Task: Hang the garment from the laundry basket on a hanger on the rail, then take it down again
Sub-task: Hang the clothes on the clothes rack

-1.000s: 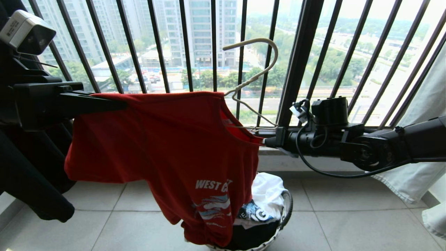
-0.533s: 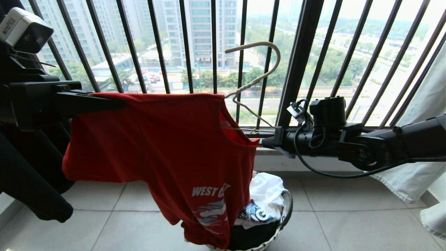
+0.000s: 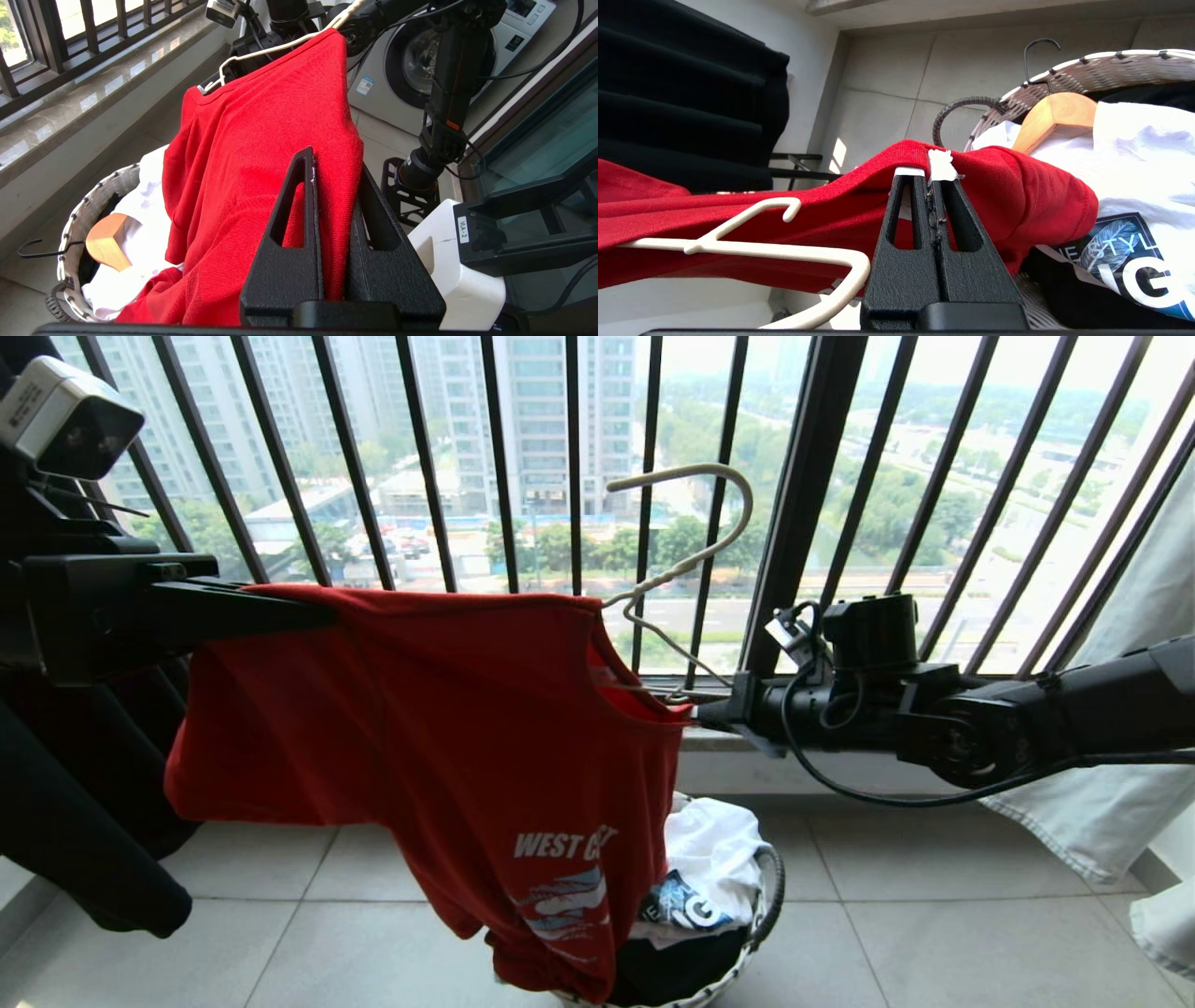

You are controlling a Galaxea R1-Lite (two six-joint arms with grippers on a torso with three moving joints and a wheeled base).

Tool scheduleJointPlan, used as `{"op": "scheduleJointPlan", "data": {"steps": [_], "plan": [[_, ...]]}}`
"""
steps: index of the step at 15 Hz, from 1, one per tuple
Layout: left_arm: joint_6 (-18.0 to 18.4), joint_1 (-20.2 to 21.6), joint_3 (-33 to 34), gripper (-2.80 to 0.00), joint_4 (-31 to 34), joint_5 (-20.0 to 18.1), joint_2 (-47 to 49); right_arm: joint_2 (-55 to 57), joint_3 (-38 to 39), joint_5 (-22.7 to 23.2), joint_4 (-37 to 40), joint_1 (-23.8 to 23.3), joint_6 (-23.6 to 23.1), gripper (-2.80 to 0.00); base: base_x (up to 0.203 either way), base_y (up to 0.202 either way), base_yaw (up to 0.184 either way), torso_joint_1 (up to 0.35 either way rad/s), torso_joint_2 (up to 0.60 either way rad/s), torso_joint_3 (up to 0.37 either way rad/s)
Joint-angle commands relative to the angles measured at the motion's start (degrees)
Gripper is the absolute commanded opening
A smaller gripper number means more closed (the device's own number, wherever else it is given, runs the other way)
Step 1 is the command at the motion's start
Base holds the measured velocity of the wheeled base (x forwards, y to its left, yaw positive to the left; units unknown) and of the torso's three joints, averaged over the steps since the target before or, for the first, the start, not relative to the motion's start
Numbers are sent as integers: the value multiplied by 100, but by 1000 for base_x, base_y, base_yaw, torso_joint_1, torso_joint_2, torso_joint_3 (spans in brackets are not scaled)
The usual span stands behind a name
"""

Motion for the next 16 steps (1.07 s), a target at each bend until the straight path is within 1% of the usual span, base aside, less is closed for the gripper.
{"op": "scheduleJointPlan", "data": {"steps": [1, 4, 7, 10, 16], "plan": [[-5, -5, -2, -280, 16, -43, -10, 10, -71, 16, -21, -82, 148, -280, 0, 0, 0, 0, 0, 0], [-16, -7, -2, -280, 16, -52, -56, 30, -86, 25, -21, -142, 167, -280, 0, 0, 0, 0, 0, 0], [-102, -4, -2, -280, 16, -60, -58, 105, -146, 9, -21, -153, 169, -280, 0, 0, 0, 0, 0, 0], [-137, 28, -11, -280, 16, -553, -54, 115, -181, 7, -21, -212, 178, -280, 0, 0, 0, 0, 0, 0], [-137, 20, -19, -280, 16, -562, 20, 98, -137, 25, -12, -98, 171, -280, 0, 0, 0, 0, 0, 0]]}}
